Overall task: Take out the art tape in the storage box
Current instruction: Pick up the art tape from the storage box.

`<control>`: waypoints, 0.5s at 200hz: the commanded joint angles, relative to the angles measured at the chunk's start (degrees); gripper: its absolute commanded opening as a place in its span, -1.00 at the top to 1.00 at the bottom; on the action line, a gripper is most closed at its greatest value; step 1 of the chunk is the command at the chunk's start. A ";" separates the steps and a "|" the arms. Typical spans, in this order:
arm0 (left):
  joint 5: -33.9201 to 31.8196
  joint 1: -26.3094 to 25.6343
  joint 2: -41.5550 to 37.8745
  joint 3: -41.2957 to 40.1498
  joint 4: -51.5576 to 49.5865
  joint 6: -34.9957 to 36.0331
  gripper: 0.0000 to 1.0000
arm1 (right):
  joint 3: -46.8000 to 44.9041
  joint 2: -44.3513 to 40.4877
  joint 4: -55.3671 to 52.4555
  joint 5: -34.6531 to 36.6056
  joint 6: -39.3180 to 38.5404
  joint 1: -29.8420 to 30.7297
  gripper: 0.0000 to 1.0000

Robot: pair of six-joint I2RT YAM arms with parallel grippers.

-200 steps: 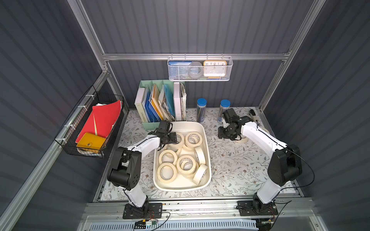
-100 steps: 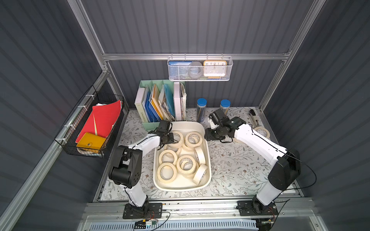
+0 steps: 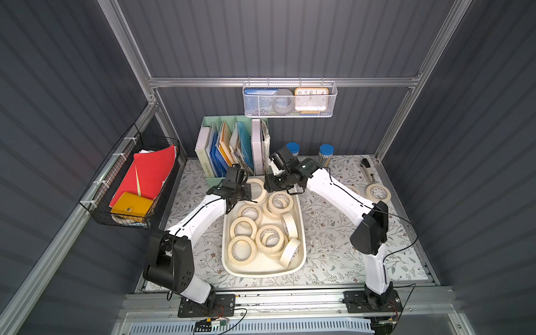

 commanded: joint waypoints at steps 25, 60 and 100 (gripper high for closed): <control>-0.65 -0.81 -3.00 0.37 -0.63 0.37 0.46 | 8.51 7.50 -5.27 -0.96 1.23 1.29 -0.12; -0.56 -0.81 -4.50 0.28 -0.42 0.39 0.45 | 8.52 9.41 -4.58 -2.26 2.03 1.26 -0.04; -0.31 -0.89 -5.66 -0.20 -0.15 0.40 0.07 | 5.85 7.57 -3.57 0.80 2.21 1.25 0.94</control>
